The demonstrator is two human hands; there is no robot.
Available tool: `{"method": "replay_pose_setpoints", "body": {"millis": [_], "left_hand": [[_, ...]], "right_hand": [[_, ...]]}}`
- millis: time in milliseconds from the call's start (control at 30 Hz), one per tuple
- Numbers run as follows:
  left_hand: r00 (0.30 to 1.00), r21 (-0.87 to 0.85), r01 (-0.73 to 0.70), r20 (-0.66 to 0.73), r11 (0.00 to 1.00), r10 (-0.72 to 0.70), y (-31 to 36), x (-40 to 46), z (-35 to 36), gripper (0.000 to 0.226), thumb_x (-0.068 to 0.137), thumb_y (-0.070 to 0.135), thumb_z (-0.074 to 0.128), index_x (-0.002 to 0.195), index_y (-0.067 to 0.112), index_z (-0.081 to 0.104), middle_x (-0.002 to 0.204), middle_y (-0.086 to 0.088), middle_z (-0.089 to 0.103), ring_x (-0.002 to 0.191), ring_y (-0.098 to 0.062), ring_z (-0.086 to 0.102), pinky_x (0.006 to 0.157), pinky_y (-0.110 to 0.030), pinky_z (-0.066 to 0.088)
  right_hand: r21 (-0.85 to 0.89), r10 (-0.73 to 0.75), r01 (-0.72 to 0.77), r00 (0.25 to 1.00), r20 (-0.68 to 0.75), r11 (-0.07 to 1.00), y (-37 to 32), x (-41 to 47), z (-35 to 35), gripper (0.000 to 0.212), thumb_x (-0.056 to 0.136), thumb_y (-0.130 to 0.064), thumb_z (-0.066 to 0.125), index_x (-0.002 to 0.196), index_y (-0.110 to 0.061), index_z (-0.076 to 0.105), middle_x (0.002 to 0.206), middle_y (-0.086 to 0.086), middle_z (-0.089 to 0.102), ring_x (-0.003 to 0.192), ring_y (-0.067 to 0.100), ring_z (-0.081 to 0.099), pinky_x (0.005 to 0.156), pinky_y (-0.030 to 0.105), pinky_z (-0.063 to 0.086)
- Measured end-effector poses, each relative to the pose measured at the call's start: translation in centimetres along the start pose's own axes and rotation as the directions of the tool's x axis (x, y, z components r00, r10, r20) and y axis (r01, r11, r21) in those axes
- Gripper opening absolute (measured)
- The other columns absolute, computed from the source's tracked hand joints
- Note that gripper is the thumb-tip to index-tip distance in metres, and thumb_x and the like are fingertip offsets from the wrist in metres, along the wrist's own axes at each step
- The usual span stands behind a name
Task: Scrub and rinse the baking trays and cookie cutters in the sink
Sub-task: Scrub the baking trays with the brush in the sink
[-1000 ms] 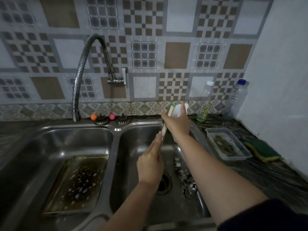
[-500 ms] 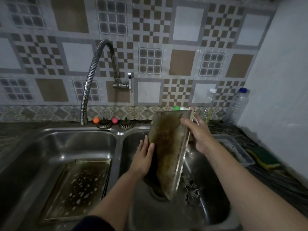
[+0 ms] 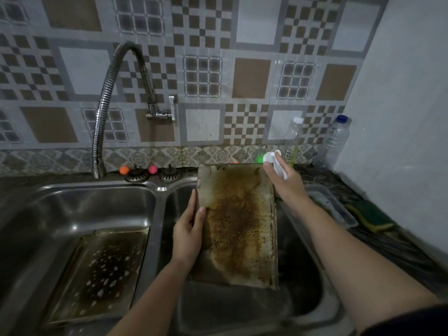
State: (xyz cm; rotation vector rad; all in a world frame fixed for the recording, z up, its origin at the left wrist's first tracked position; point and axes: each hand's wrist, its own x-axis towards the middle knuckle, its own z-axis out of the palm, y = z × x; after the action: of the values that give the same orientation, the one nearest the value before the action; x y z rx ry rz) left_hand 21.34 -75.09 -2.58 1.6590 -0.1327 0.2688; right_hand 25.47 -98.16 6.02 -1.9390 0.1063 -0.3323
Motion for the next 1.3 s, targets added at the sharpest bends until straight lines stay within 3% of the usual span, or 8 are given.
{"method": "replay_pose_setpoints", "body": {"millis": [233, 400, 467, 667, 800, 967, 1167, 1300], "left_hand": [[0.992, 0.064, -0.02, -0.127, 0.998, 0.028, 0.6, 1.0, 0.4, 0.051, 0.096, 0.033, 0.05, 0.144, 0.038, 0.032, 0.122, -0.004, 0.066, 0.112, -0.017, 0.06, 0.095, -0.035, 0.049], [0.955, 0.02, -0.055, -0.292, 0.998, 0.059, 2.3, 2.5, 2.5, 0.053, 0.096, 0.029, 0.053, 0.146, 0.032, 0.034, 0.106, -0.01, 0.07, 0.071, 0.003, 0.06, 0.073, -0.021, 0.053], [0.952, 0.02, -0.084, -0.294, 0.996, 0.087, 3.3, 3.6, 3.4, 0.053, 0.095, 0.026, 0.055, 0.144, 0.031, 0.036, 0.113, -0.016, 0.066, 0.081, -0.005, 0.066, 0.082, -0.035, 0.052], [0.948, 0.041, -0.087, -0.303, 0.995, 0.095, 3.5, 5.6, 4.5, 0.054, 0.096, 0.016, 0.053, 0.143, 0.038, 0.036, 0.112, -0.007, 0.069, 0.091, -0.005, 0.067, 0.08, -0.027, 0.055], [0.977, 0.026, -0.144, -0.156, 0.989, 0.146, 3.9, 4.1, 6.3, 0.055, 0.097, 0.011, 0.051, 0.145, 0.034, 0.036, 0.127, 0.012, 0.059, 0.108, 0.006, 0.06, 0.094, -0.021, 0.05], [0.948, -0.002, -0.113, -0.298, 0.994, 0.107, 3.5, 5.5, 4.8, 0.057, 0.096, 0.007, 0.051, 0.147, 0.025, 0.034, 0.109, 0.018, 0.065, 0.092, 0.013, 0.061, 0.084, -0.012, 0.049], [0.971, 0.037, -0.129, -0.197, 0.991, 0.133, 3.6, 3.8, 4.7, 0.056, 0.097, 0.015, 0.051, 0.146, 0.033, 0.032, 0.128, 0.002, 0.063, 0.11, -0.008, 0.063, 0.096, -0.025, 0.05], [0.959, 0.021, -0.201, -0.199, 0.979, 0.201, 4.9, 3.0, 5.9, 0.054, 0.097, 0.01, 0.051, 0.147, 0.019, 0.033, 0.131, 0.02, 0.052, 0.114, 0.016, 0.05, 0.096, -0.006, 0.039]], "right_hand": [[-0.248, -0.143, 0.12, 0.987, -0.075, 0.961, -0.7, 1.8, -0.9, 0.074, 0.083, -0.061, 0.057, 0.148, -0.041, 0.028, 0.146, 0.006, 0.04, 0.129, 0.025, 0.042, 0.088, 0.025, 0.035], [-0.349, -0.261, 0.253, 0.965, 0.025, 0.902, -0.8, -0.1, 0.4, 0.079, 0.086, -0.046, 0.064, 0.147, -0.05, 0.015, 0.131, 0.003, 0.042, 0.115, 0.021, 0.045, 0.089, 0.03, 0.046], [-0.408, -0.306, 0.311, 0.949, 0.08, 0.858, -0.8, -2.1, 1.8, 0.081, 0.087, -0.044, 0.062, 0.145, -0.055, 0.007, 0.124, -0.003, 0.044, 0.105, 0.016, 0.05, 0.082, 0.031, 0.053], [-0.296, -0.446, 0.468, 0.884, 0.141, 0.833, 0.9, -6.4, 6.6, 0.081, 0.086, -0.042, 0.062, 0.148, -0.046, 0.011, 0.113, 0.001, 0.051, 0.095, 0.011, 0.052, 0.077, 0.02, 0.046], [-0.351, -0.375, 0.355, 0.927, 0.013, 0.866, -3.1, 1.1, 5.1, 0.077, 0.09, -0.039, 0.06, 0.152, -0.039, 0.014, 0.127, 0.006, 0.049, 0.094, 0.007, 0.044, 0.076, 0.02, 0.048], [-0.307, -0.366, 0.405, 0.914, 0.176, 0.861, -1.1, -3.9, 6.1, 0.079, 0.088, -0.04, 0.06, 0.15, -0.045, 0.011, 0.128, 0.0, 0.048, 0.107, 0.003, 0.047, 0.084, 0.014, 0.043], [-0.198, -0.286, 0.287, 0.958, 0.036, 0.937, 1.5, -4.0, 5.7, 0.081, 0.086, -0.038, 0.063, 0.147, -0.052, 0.01, 0.136, 0.004, 0.051, 0.102, 0.015, 0.059, 0.071, 0.019, 0.054], [-0.108, -0.15, 0.152, 0.988, 0.024, 0.983, -1.7, 2.4, 3.5, 0.074, 0.091, -0.033, 0.061, 0.15, -0.042, 0.017, 0.146, 0.005, 0.043, 0.109, 0.021, 0.055, 0.073, 0.02, 0.049]]}}
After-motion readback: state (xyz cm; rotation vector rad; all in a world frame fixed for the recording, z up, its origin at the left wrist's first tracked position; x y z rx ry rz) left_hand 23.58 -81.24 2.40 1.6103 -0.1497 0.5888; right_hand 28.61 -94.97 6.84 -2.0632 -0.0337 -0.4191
